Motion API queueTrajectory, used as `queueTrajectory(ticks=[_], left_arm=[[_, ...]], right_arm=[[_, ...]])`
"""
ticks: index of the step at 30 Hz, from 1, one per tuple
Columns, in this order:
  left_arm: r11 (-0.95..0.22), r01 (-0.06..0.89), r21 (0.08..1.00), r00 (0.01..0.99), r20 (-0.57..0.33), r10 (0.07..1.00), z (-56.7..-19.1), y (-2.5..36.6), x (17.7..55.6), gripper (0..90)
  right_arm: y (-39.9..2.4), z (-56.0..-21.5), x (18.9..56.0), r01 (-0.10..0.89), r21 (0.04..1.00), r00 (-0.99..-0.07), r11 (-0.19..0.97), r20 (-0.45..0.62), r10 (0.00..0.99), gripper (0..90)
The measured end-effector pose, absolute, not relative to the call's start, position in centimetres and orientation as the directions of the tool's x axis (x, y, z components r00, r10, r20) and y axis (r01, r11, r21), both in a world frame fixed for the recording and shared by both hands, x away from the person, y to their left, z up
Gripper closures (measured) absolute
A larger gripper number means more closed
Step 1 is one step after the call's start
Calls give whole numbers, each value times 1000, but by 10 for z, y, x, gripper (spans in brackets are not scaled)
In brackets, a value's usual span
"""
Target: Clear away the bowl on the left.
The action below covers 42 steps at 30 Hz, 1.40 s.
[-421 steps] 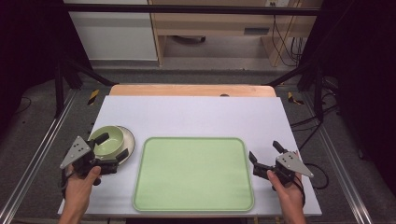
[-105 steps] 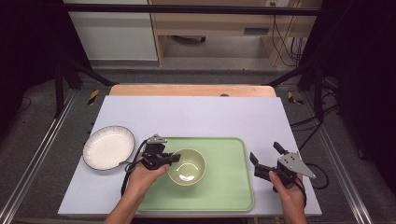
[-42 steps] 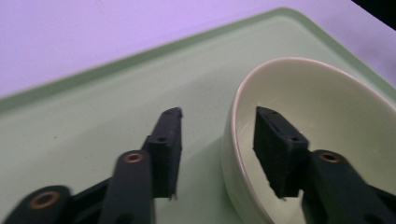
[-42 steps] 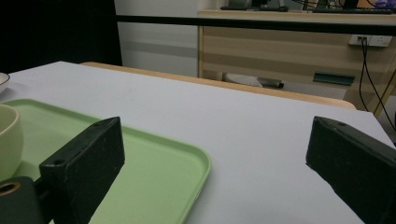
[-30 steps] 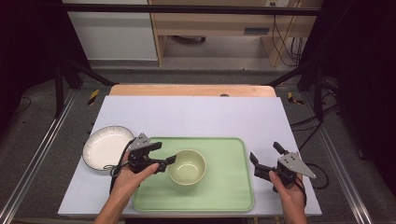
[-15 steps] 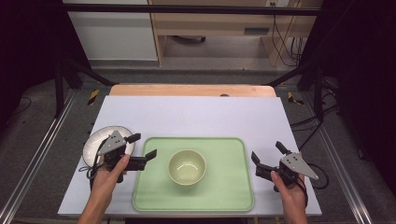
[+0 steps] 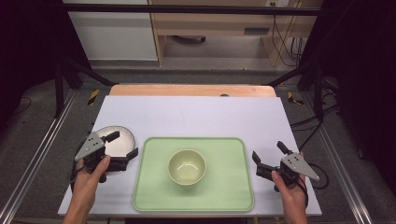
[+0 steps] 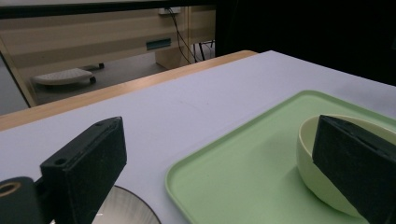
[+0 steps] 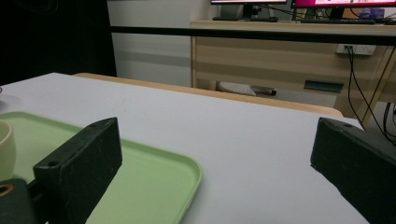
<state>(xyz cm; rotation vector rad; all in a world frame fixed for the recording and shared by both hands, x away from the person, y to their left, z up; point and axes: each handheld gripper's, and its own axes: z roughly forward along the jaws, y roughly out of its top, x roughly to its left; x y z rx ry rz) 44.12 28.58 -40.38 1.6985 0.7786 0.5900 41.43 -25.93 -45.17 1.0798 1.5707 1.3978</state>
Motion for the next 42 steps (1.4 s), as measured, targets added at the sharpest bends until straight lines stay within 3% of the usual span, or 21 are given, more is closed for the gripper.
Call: queueTrajectory(ticks=[23, 42], left_arm=[[-102, 208, 973, 593, -42, 804, -431, 340, 431, 28], [-101, 197, 975, 624, -46, 780, -449, 357, 430, 25]], right_arm=[[-263, -452, 414, 101, 994, -344, 32, 4, 939, 22], [-259, -452, 415, 103, 993, -360, 57, -17, 933, 23]])
